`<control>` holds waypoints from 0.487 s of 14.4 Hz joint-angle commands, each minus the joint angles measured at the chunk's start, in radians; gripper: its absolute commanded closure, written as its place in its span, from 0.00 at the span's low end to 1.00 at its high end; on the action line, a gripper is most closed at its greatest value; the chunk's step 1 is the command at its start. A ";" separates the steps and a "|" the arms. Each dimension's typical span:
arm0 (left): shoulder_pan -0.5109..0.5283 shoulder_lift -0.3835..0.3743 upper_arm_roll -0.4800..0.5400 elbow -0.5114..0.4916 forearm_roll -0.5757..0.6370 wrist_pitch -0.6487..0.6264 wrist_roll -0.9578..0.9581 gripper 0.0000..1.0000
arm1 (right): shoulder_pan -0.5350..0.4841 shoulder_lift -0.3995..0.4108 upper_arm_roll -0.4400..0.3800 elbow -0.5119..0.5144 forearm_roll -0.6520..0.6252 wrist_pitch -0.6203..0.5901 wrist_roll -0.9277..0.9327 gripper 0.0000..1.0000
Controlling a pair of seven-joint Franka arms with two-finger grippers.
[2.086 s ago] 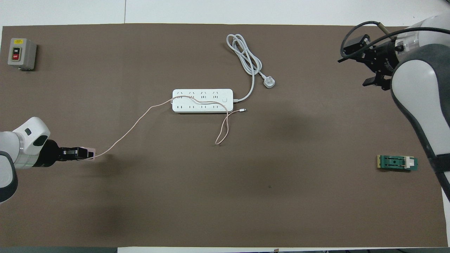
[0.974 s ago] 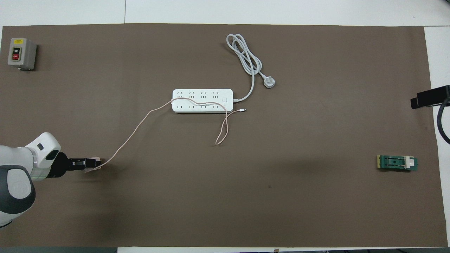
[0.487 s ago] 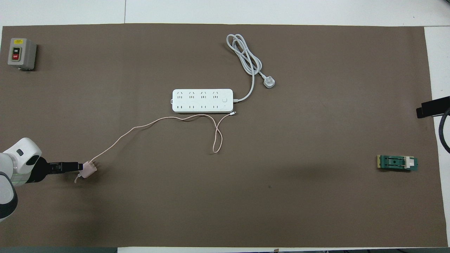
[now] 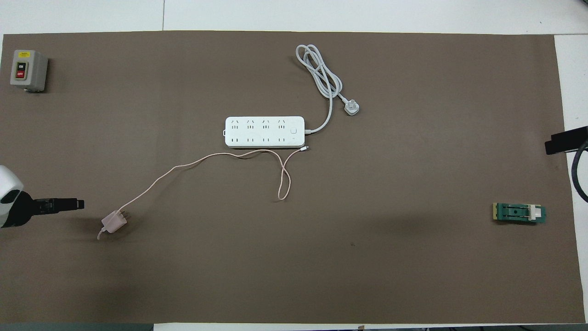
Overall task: Unplug charger and place it aside
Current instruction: 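Open the left gripper and draw it back from the charger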
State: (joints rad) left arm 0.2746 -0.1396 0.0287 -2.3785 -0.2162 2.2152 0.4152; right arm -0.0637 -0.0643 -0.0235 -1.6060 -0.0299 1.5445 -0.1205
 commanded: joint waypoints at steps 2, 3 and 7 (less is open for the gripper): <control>-0.011 0.041 -0.012 0.203 0.020 -0.129 -0.128 0.00 | -0.016 -0.029 0.010 -0.035 0.001 0.017 -0.004 0.00; -0.020 0.041 -0.013 0.225 0.020 -0.131 -0.159 0.00 | -0.018 -0.029 0.010 -0.035 0.001 0.016 -0.004 0.00; -0.057 0.048 -0.015 0.355 0.056 -0.208 -0.315 0.00 | -0.016 -0.029 0.011 -0.035 0.008 0.016 -0.001 0.00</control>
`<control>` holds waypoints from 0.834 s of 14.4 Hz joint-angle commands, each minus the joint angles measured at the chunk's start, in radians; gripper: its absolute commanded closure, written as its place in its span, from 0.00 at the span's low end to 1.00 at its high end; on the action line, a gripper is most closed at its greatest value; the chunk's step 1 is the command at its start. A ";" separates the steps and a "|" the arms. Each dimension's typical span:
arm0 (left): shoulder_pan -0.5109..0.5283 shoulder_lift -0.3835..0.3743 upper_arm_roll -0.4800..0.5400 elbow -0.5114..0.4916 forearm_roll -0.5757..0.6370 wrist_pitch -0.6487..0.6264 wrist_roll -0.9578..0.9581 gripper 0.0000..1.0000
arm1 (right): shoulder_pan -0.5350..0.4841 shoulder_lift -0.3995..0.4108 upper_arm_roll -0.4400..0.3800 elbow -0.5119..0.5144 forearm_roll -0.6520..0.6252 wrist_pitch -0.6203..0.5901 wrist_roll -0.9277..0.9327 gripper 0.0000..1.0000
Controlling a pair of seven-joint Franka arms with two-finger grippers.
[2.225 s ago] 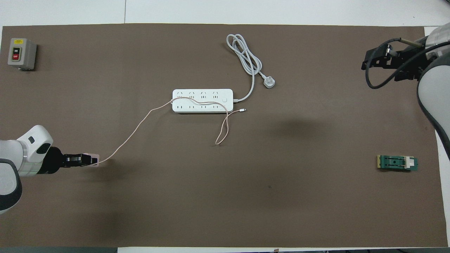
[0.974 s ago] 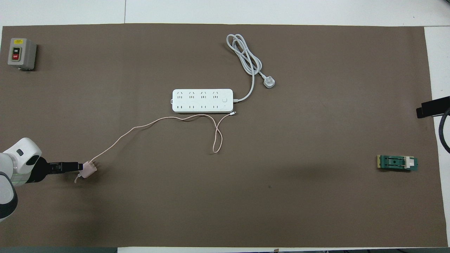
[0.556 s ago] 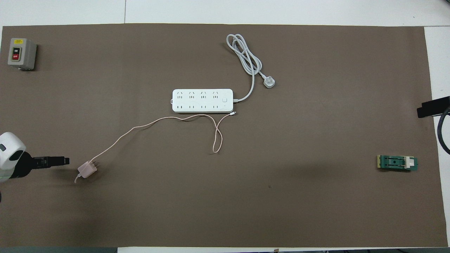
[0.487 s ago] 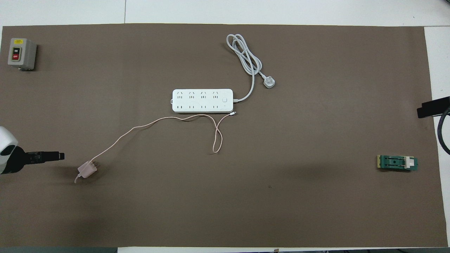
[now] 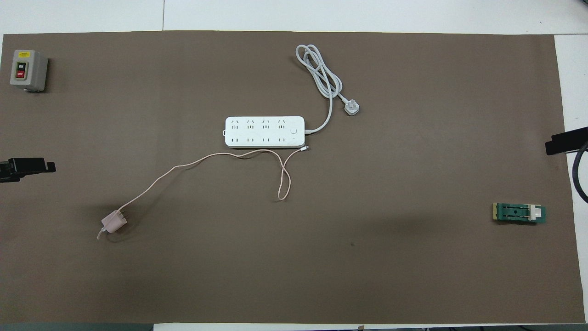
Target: Unplug charger and place it aside
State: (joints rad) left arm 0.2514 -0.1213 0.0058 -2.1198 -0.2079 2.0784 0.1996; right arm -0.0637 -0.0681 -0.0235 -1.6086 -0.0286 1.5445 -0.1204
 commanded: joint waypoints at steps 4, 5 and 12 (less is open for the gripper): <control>-0.130 0.065 0.008 0.268 0.136 -0.249 -0.336 0.00 | -0.015 -0.027 0.010 -0.033 0.045 0.017 0.024 0.00; -0.145 0.065 0.006 0.289 0.136 -0.268 -0.382 0.00 | -0.014 -0.027 0.010 -0.033 0.045 0.016 0.024 0.00; -0.224 0.061 0.005 0.342 0.163 -0.360 -0.419 0.00 | -0.008 -0.030 0.010 -0.031 0.045 0.011 0.027 0.00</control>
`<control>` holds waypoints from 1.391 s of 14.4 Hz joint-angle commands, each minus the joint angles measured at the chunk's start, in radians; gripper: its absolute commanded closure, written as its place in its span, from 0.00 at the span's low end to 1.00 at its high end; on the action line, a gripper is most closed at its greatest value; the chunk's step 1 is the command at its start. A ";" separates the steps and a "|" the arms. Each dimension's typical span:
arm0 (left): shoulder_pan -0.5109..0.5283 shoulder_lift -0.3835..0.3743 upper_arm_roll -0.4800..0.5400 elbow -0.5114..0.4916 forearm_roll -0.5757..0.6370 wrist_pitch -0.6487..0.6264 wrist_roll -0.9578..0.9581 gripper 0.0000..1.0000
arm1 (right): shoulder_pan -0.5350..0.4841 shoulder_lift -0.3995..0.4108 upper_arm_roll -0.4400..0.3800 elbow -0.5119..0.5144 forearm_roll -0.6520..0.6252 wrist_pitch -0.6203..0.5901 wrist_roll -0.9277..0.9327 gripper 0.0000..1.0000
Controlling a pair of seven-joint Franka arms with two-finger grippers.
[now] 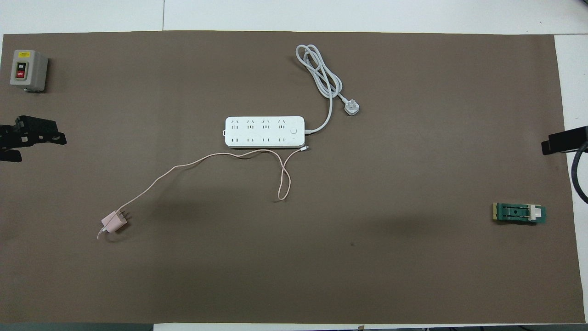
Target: Unplug charger and place it aside
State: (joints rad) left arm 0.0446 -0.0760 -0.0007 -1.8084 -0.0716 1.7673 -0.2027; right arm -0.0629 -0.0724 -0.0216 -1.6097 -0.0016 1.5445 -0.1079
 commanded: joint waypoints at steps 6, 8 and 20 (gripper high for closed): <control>-0.017 0.005 0.011 0.095 0.029 -0.138 -0.006 0.00 | -0.006 -0.024 0.009 -0.029 0.018 0.014 0.016 0.00; -0.017 0.008 -0.013 0.098 0.032 -0.138 0.006 0.00 | -0.006 -0.024 0.009 -0.027 0.017 0.012 0.014 0.00; -0.103 0.027 -0.015 0.161 0.039 -0.187 0.105 0.00 | -0.009 -0.023 0.009 -0.024 0.019 0.012 0.013 0.00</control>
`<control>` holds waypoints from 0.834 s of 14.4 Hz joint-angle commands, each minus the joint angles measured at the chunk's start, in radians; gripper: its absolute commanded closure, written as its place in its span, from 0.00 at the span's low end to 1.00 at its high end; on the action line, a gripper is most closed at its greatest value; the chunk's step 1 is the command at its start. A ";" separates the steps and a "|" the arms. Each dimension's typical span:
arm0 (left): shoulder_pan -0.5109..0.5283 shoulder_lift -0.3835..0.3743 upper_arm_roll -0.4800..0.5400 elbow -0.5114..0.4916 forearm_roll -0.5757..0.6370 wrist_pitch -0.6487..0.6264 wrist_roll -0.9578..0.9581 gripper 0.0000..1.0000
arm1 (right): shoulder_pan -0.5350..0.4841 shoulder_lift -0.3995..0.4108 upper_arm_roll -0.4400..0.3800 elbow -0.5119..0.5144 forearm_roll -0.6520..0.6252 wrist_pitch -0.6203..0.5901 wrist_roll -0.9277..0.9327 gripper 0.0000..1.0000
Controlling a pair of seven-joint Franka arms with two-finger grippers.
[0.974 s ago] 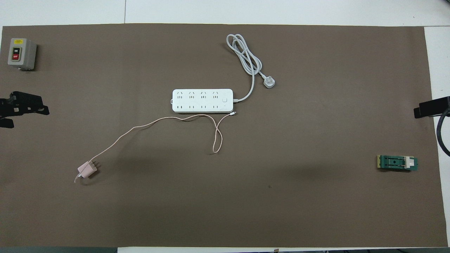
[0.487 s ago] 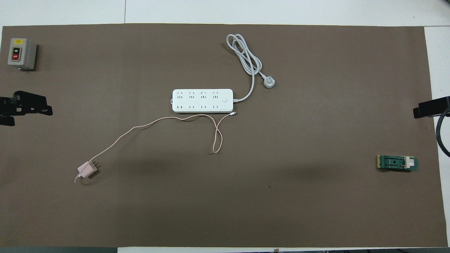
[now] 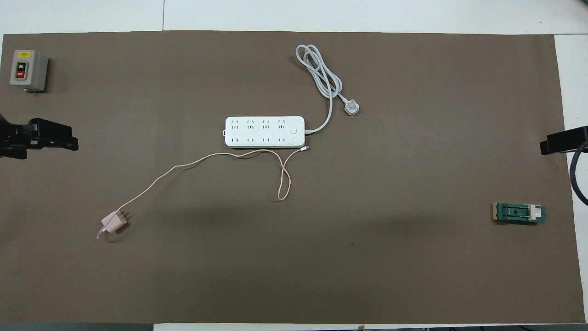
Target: Unplug charger and place it aside
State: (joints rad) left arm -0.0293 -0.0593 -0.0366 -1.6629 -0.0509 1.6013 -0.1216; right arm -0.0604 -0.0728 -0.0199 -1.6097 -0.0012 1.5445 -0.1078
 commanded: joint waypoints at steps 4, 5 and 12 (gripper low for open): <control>-0.043 0.007 0.021 0.014 0.019 -0.031 0.031 0.00 | -0.013 -0.022 0.008 -0.022 0.018 0.012 0.013 0.00; -0.043 0.007 0.021 0.014 0.022 -0.032 0.045 0.00 | -0.013 -0.022 0.008 -0.022 0.018 0.012 0.011 0.00; -0.044 0.010 0.023 0.012 0.029 -0.017 0.108 0.00 | -0.012 -0.022 0.008 -0.021 0.018 0.012 0.011 0.00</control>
State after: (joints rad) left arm -0.0493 -0.0552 -0.0327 -1.6629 -0.0497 1.5936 -0.0376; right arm -0.0604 -0.0742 -0.0199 -1.6097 -0.0012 1.5445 -0.1078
